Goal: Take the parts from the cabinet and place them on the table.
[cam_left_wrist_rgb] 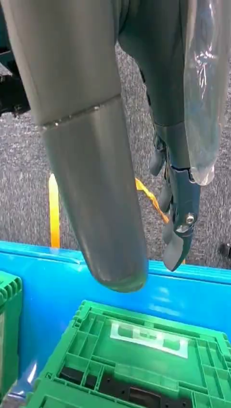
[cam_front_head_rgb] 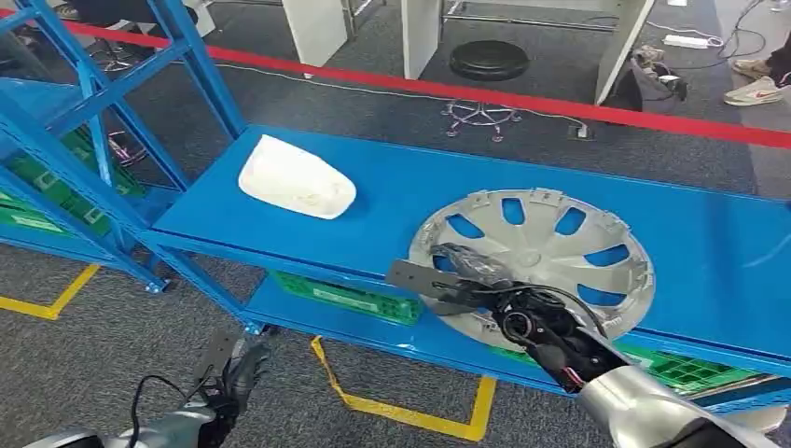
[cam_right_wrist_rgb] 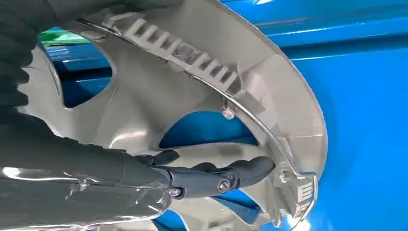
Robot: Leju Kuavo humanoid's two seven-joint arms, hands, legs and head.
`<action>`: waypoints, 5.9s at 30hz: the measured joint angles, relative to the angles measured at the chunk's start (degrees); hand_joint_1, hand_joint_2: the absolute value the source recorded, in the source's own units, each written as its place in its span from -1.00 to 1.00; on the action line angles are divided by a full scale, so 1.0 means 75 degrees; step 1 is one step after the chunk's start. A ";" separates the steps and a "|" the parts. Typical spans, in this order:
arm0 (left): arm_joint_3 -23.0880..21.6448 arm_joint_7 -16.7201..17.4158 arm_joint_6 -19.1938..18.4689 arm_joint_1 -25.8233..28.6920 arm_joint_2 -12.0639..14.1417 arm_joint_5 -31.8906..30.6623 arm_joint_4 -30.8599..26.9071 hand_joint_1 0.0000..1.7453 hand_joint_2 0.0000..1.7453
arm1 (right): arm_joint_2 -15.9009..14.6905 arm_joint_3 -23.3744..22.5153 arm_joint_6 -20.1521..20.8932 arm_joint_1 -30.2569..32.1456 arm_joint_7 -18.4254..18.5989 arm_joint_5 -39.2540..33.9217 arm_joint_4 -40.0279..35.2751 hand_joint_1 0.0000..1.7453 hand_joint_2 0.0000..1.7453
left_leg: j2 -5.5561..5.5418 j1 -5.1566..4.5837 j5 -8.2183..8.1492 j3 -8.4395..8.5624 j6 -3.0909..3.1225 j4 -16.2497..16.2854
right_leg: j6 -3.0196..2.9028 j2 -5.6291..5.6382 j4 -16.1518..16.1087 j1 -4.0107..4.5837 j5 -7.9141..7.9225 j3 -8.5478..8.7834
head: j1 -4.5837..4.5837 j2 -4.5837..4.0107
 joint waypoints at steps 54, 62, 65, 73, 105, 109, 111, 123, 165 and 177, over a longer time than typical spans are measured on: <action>0.0000 -0.0003 0.0012 0.0042 0.0029 -0.0003 0.0000 -1.00 -1.00 | -0.0111 0.0149 0.0140 -0.0202 0.0265 -0.0425 -0.0006 1.00 1.00 | 0.0003 -0.0002 0.0001 0.0010 -0.0002 0.0000 | -0.0003 0.0002 -0.0004 0.0001 0.0003 0.0007 | 0.0000 0.0000; 0.0000 -0.0006 -0.0050 0.0044 0.0029 -0.0026 0.0000 -1.00 -1.00 | -0.0201 0.0090 0.0105 -0.0301 0.0274 -0.0985 -0.0096 1.00 1.00 | 0.0002 -0.0003 0.0001 0.0008 -0.0002 0.0001 | -0.0003 0.0001 -0.0003 0.0000 0.0003 0.0007 | 0.0000 0.0000; 0.0000 -0.0009 -0.0050 0.0042 0.0029 -0.0026 0.0000 -1.00 -1.00 | -0.0268 0.0021 0.0105 -0.0391 0.0289 -0.1078 -0.0140 1.00 1.00 | 0.0003 -0.0003 0.0001 0.0009 -0.0002 0.0001 | -0.0003 0.0003 -0.0003 0.0000 0.0003 0.0007 | 0.0000 0.0000; 0.0000 -0.0012 -0.0079 0.0041 0.0029 -0.0053 0.0000 -1.00 -1.00 | -0.0373 -0.0122 -0.0044 -0.0399 0.0268 -0.1381 -0.0314 1.00 1.00 | 0.0003 -0.0001 0.0001 0.0006 -0.0002 0.0001 | -0.0003 0.0003 -0.0003 0.0002 0.0003 0.0002 | 0.0000 0.0000; 0.0000 0.0108 -0.0128 0.0002 0.0009 -0.0254 0.0000 -1.00 -1.00 | -0.1851 -0.1746 -0.0568 -0.0925 0.0665 -0.3861 -0.3191 1.00 1.00 | 0.0004 -0.0003 0.0001 0.0002 -0.0002 0.0004 | -0.0002 0.0004 -0.0003 -0.0001 0.0004 -0.0002 | 0.0000 0.0000; -0.0003 0.0111 -0.0128 -0.0011 0.0003 -0.0254 0.0000 -1.00 -1.00 | -0.1897 -0.1784 -0.0571 -0.0934 0.0638 -0.3929 -0.3305 1.00 1.00 | 0.0003 -0.0003 0.0001 -0.0001 -0.0002 0.0004 | -0.0002 0.0004 -0.0003 -0.0001 0.0004 -0.0002 | 0.0003 0.0000; -0.0003 0.0114 -0.0128 -0.0016 0.0003 -0.0254 0.0000 -1.00 -1.00 | -0.1903 -0.1795 -0.0571 -0.0973 0.0566 -0.4085 -0.3308 1.00 1.00 | 0.0004 -0.0004 0.0001 -0.0001 -0.0002 0.0004 | -0.0002 0.0005 -0.0003 -0.0002 0.0004 -0.0003 | 0.0000 0.0000; 0.0000 0.0079 -0.0140 -0.0022 -0.0003 -0.0207 0.0000 -1.00 -1.00 | -0.1912 -0.1909 -0.0673 -0.1704 0.0070 -0.5875 -0.3380 1.00 1.00 | 0.0001 -0.0002 0.0001 -0.0006 -0.0002 0.0004 | -0.0002 0.0002 -0.0001 0.0000 0.0004 -0.0006 | 0.0000 0.0000; -0.0003 -0.0242 0.0297 -0.0074 -0.0041 -0.0347 0.0000 -1.00 -1.00 | -0.2008 -0.2043 0.0021 -0.1771 -0.0833 -0.9040 -0.4552 1.00 1.00 | 0.0003 -0.0002 0.0001 -0.0014 -0.0002 0.0004 | -0.0002 0.0004 -0.0003 0.0000 0.0004 -0.0016 | 0.0000 0.0000; -0.0003 -0.0344 0.0079 -0.0126 -0.0067 -0.0320 0.0000 -1.00 -1.00 | -0.2008 -0.2025 0.1043 -0.1397 -0.1177 -1.0121 -0.4683 1.00 1.00 | 0.0001 -0.0002 0.0001 -0.0022 -0.0002 0.0004 | -0.0002 0.0000 -0.0003 -0.0001 0.0004 -0.0016 | 0.0000 0.0000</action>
